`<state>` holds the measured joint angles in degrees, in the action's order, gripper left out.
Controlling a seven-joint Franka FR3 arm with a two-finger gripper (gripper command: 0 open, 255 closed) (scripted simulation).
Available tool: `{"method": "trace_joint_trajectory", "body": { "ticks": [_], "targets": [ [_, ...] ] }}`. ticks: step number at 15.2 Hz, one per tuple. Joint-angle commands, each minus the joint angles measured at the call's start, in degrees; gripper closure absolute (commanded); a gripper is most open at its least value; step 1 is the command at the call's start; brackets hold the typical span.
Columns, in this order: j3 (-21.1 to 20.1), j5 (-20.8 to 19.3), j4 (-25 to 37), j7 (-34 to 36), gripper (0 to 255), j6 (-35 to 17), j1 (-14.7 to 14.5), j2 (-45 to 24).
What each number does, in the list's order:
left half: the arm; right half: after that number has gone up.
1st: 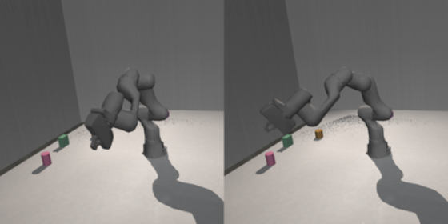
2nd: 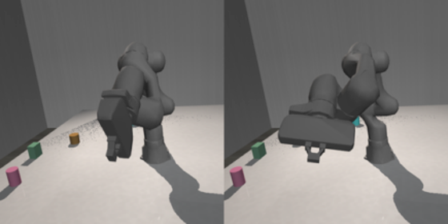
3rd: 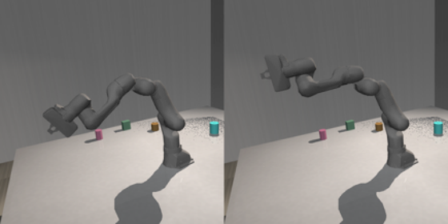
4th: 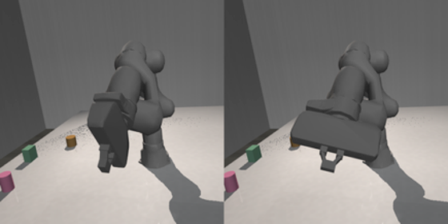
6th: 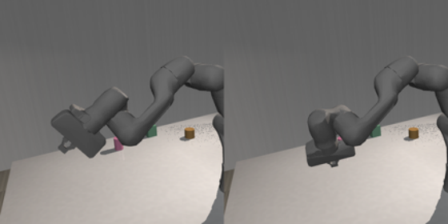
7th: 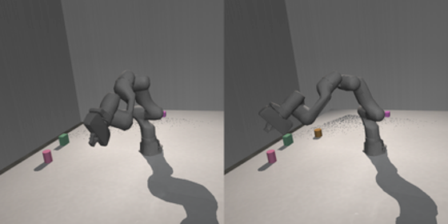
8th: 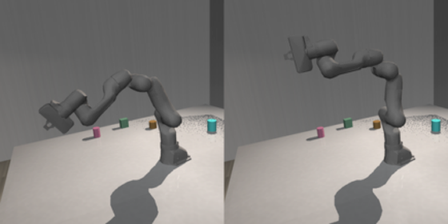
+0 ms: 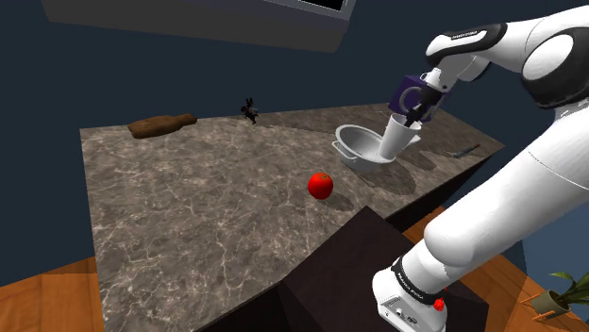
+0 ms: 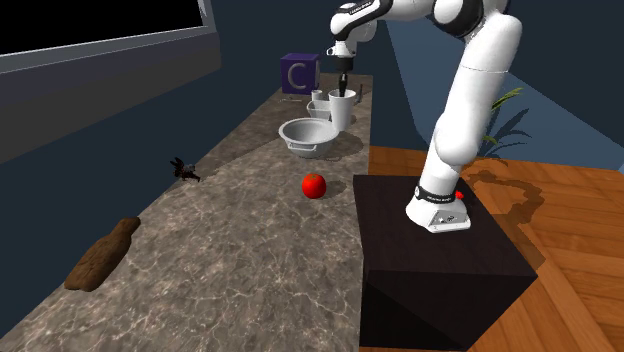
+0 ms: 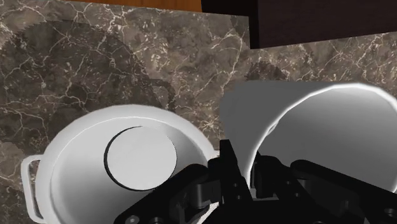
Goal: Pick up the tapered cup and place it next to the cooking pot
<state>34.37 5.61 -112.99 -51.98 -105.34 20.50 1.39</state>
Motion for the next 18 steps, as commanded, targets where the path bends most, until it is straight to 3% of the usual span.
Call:
{"method": "trace_joint_trajectory", "body": {
  "ticks": [1,7,14,18],
  "targets": [
    [1.5,1.1,2.6,-3.4,255,0.8,1.3,-2.6],
    [5.0,6.4,13.1,-13.7,255,4.6,7.3,-12.7],
    [5.6,13.7,30.2,-23.7,255,11.5,18.5,-26.8],
    [5.3,14.0,27.5,-24.1,255,8.6,18.3,-27.1]
  ]
}}
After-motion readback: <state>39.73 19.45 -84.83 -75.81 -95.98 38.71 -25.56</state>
